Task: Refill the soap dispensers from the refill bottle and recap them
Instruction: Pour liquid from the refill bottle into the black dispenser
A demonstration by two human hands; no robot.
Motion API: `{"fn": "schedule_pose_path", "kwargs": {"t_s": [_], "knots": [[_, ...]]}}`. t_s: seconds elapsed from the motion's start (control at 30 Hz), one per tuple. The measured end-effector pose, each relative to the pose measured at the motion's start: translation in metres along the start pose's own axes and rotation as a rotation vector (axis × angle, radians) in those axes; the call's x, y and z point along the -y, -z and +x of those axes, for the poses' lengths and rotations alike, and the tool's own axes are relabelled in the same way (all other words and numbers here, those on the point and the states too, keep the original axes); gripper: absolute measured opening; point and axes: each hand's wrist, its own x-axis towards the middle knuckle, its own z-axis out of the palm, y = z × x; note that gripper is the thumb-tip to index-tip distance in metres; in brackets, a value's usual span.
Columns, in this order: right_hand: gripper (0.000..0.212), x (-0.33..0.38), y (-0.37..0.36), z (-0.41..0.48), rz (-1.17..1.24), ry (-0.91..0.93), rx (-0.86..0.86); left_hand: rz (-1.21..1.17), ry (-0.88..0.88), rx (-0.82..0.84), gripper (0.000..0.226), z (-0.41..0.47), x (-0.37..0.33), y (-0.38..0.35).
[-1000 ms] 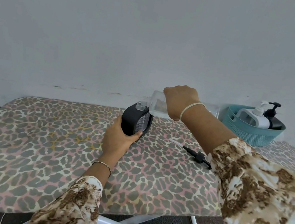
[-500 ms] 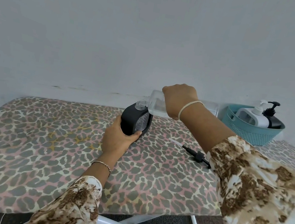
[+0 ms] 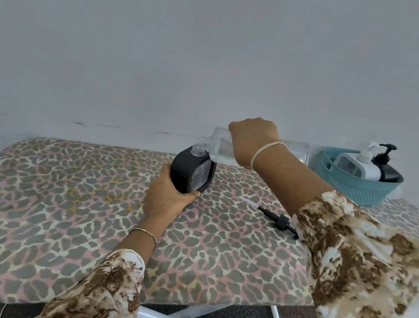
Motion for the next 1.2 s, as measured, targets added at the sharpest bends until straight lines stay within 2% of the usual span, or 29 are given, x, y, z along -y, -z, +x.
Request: {"fn": "schedule_pose_path", "kwargs": {"t_s": [1.2], "knots": [[0.032,0.0013,0.0017,0.001,0.021,0.019,-0.001,-0.028,0.022,0.022,0.071,0.0038,0.0024,0.0]]}}
